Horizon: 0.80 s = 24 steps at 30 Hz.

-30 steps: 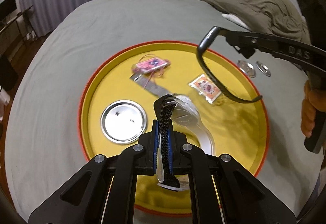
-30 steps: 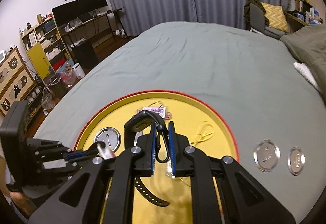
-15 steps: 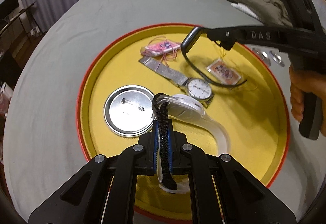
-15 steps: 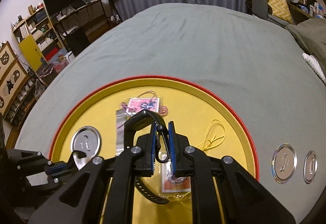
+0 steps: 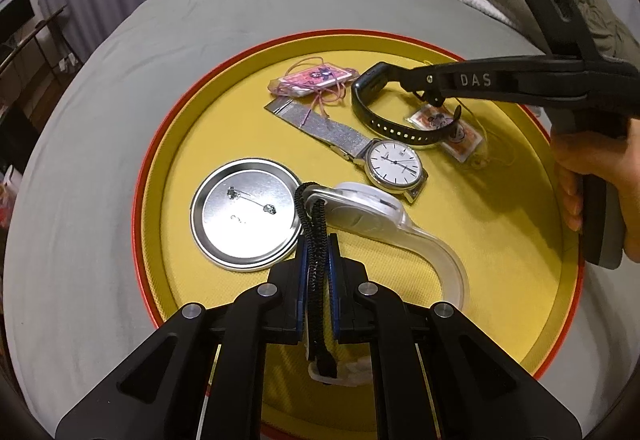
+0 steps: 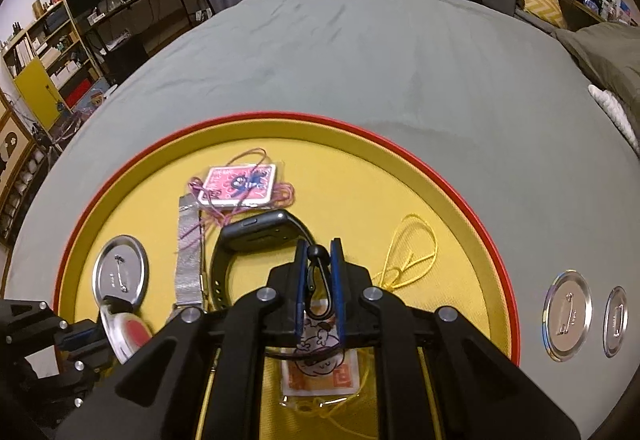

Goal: Organize jewelry
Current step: 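Open the right gripper to drop the band while the left releases the white watch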

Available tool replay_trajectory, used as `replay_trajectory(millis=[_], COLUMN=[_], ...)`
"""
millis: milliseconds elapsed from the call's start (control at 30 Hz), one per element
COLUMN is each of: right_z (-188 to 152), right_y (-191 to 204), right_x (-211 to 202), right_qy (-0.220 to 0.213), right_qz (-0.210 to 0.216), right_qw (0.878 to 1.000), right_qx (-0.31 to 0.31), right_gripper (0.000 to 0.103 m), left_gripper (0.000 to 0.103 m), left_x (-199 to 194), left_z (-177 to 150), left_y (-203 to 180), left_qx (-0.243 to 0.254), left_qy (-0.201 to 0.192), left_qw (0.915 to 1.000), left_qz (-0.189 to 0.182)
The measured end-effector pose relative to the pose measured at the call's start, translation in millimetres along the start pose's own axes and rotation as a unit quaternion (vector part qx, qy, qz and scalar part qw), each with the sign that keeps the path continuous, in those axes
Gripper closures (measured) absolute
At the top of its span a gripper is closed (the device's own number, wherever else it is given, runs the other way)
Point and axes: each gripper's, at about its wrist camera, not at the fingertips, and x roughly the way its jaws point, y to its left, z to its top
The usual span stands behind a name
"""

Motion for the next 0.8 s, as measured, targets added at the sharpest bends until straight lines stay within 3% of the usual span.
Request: replay_trajectory(millis=[100,233,400,467,567,667,800], right_z=[-1,-2,-1,0,-1,-1,1], right_y=[4,7,8,8,10,8,1], right_x=[2,4,4,5,2,-2,-8], right_qy=[0.005,0.010,0.015,0.015,0.010,0.004,-0.002], right_qz=[-0.006,-0.013,-0.020,-0.022,-0.021,-0.023,-0.023], right_qw=[1.000,1.000,0.999,0.999,0.999,0.999,0.999], right_qx=[-0.008,-0.016,-0.023,-0.023,-0.027,-0.030,-0.023], right_gripper=[0.085,0.078,0.069,0.059,0.053,0.037,0.031], left_gripper=[0.095,0.086,0.063,0.055,0.049,0.038,0.022], left_x=[1,1,-1,-2,-4,-7,-11], left_z=[0,0,0,1,2,2,4], left_y=[0,-5,-7,-8,-11,-9,-6], left_qx=[0.002,0.009,0.012,0.011,0.012,0.009,0.001], left_qy=[0.000,-0.002,-0.008,-0.012,-0.015,-0.022,-0.035], left_qw=[1.0000,0.9999,0.9998,0.9997,0.9997,0.9996,0.9993], left_qz=[0.003,0.006,0.011,0.017,0.016,0.013,0.014])
